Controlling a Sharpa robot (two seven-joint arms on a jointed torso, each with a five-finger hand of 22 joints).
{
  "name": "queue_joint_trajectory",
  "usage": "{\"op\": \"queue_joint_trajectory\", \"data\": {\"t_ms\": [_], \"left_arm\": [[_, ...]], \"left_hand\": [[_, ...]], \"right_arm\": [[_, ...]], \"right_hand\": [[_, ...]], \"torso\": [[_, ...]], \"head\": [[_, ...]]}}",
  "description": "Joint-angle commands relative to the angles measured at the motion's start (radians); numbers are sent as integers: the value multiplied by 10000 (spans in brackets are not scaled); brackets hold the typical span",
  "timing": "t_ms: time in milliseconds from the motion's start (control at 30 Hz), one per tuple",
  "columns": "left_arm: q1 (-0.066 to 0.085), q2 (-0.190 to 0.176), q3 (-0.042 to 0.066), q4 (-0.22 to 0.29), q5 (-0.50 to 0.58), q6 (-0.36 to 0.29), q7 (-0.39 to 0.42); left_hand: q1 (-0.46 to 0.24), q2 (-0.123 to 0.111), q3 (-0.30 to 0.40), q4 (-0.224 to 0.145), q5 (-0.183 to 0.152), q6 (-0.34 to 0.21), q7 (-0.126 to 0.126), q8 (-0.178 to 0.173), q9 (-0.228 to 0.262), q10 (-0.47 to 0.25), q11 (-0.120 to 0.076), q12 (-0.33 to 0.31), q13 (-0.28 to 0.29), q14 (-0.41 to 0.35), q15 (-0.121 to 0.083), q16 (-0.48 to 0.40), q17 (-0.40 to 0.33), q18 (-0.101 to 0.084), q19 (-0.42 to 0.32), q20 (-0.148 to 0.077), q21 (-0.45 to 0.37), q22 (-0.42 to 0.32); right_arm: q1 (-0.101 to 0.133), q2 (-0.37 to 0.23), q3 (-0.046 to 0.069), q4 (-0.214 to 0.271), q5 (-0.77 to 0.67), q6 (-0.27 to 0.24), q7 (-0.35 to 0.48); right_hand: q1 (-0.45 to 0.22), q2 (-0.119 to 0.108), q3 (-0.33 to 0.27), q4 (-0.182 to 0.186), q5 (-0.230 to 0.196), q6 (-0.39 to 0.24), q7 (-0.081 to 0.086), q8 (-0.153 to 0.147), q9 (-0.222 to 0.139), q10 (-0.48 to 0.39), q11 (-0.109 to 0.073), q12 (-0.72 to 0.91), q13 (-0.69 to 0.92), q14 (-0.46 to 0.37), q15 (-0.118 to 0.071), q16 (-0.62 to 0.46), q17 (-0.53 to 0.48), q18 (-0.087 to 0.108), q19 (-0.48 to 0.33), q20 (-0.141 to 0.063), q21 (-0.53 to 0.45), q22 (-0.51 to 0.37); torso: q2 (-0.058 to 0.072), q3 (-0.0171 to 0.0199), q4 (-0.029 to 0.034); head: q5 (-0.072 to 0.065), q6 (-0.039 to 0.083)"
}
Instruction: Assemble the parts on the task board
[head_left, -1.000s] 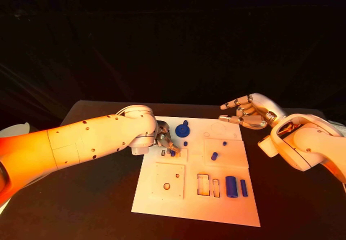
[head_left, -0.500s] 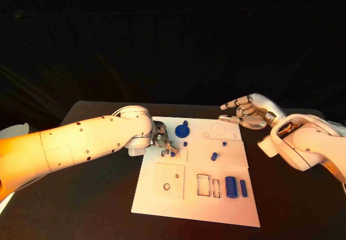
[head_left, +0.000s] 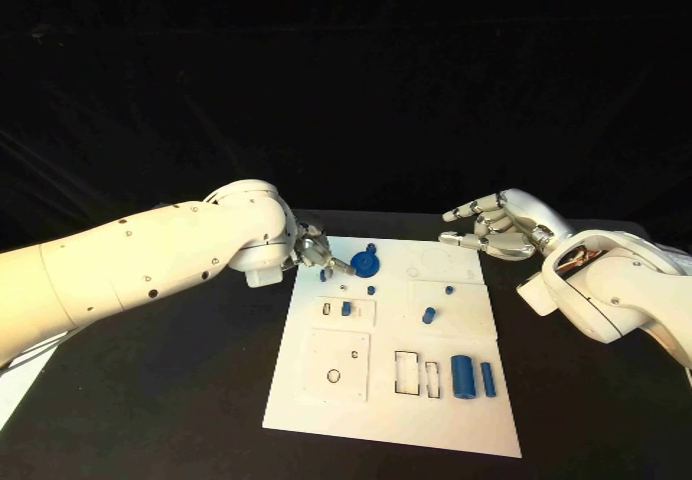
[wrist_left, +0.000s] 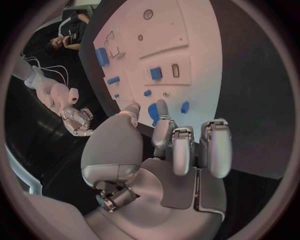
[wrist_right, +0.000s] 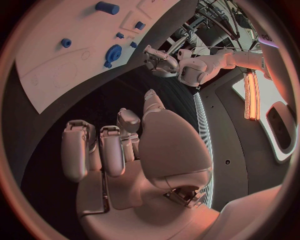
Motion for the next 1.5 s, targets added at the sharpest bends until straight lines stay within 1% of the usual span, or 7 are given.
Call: {"op": "queue_joint_trajectory", "data": {"t_ms": [33, 200, 300, 467, 633, 900, 1500], "left_arm": [[148, 68, -9, -466, 486, 224, -468], [281, 444, -108, -1452, 451, 469, -419], [301, 686, -194, -1911, 316, 543, -391], [288, 1136, -415, -2707, 102, 710, -321], [232, 1402, -527, -3149, -37, 838, -211], [128, 1637, -606, -3432, -82, 1036, -59], [12, 1777, -661, -3457, 8, 1293, 34]], "left_hand": [[260, 122, -255, -19, -24, -146, 85, -303, -259, -96, 81, -77, -77, 1048, 114, 31, 2633, -12, 552, 147, -53, 1364], [642, 317, -467, -38, 17, -98, 164, -605, -576, -164, 157, -140, -150, 1048, 188, 31, 2633, -2, 537, 223, -79, 1337], [717, 351, -510, -36, 21, -74, 174, -660, -642, -170, 167, -143, -156, 1048, 198, 31, 2633, -2, 537, 236, -79, 1339], [780, 377, -549, -36, 22, -34, 177, -696, -694, -160, 170, -124, -140, 1048, 204, 31, 2633, -6, 545, 245, -67, 1360], [843, 444, -631, -15, 16, 107, 155, -705, -763, -124, 159, -75, -99, 1048, 202, 31, 2633, -18, 568, 252, -29, 1421], [856, 501, -723, 0, -1, 250, 121, -682, -803, -81, 132, -19, -48, 1048, 186, 31, 2633, -31, 591, 245, 8, 1480], [1006, 614, -824, -43, 3, 389, 73, -675, -864, -16, 89, 50, 15, 1048, 150, 31, 2633, -42, 612, 216, 42, 1535]], "right_arm": [[-6, 24, -2, -14, -83, 137, 56], [-7, 47, -4, -25, -83, 138, 59], [-10, 61, -5, -28, -83, 143, 64], [-18, 82, -6, -29, -84, 152, 75], [-26, 97, -6, -31, -84, 160, 84], [-32, 123, -6, -35, -86, 165, 90], [-40, 148, -7, -55, -87, 176, 94]], "right_hand": [[-101, -6, -62, 12, 51, 83, 5, -14, -7, -59, 21, -36, -14, 741, -76, -39, 1372, 121, -97, -3, -65, -6], [-110, 2, -69, 16, 55, 82, 5, -15, -8, -56, 21, -30, -12, 741, -76, -39, 1373, 122, -98, -3, -68, -9], [-110, 3, -69, 16, 56, 82, 5, -15, -8, -57, 21, -32, -13, 741, -76, -41, 1371, 122, -98, -3, -68, -9], [-110, 5, -69, 16, 57, 82, 5, -16, -8, -58, 21, -34, -15, 740, -76, -44, 1368, 122, -98, -3, -68, -9], [-107, 13, -69, 14, 63, 82, 4, -16, -8, -57, 21, -32, -15, 740, -76, -43, 1370, 124, -103, -3, -76, -22], [-106, 15, -69, 14, 64, 82, 4, -16, -8, -57, 21, -31, -15, 740, -76, -43, 1369, 124, -102, -3, -75, -21], [-99, 28, -67, 10, 73, 83, 4, -17, -8, -54, 20, -25, -12, 740, -77, -45, 1368, 122, -99, -3, -72, -14]], "torso": [[-4, 13, 24], [20, -11, 28], [21, -20, -4], [27, -18, -13], [29, -17, -10], [20, -12, -6], [6, -4, 3]], "head": [[9, 30], [42, 60], [71, 58], [79, 41], [72, 5], [63, -20], [55, -40]]}}
